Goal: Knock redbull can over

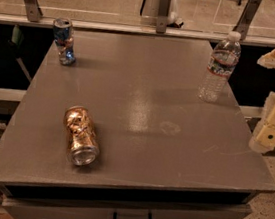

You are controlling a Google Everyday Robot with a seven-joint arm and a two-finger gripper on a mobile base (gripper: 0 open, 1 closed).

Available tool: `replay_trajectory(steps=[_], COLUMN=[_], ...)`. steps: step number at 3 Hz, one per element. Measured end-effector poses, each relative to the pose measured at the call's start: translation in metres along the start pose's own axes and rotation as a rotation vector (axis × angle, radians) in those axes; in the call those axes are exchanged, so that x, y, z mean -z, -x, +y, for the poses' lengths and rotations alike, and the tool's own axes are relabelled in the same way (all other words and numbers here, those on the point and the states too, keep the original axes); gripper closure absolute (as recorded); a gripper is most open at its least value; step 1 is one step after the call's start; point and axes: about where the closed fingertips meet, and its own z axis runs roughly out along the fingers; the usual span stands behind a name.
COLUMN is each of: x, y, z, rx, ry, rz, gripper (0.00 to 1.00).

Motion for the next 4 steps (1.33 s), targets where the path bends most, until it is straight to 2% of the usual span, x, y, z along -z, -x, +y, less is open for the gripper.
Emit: replay_trajectory(steps=[1,2,3,4], x=[0.000,-0.002,-0.028,-0.055], y=[0.000,0.007,0.054,0.120], z=[0.000,-0.004,-0.014,-0.021], rx=[0.000,-0.004,0.036,0.075], ry=[0.000,0.001,0.033,0.074], rz=[0.000,-0.030,-0.113,-0.225], gripper=[0.00,0.00,0.00,0.00])
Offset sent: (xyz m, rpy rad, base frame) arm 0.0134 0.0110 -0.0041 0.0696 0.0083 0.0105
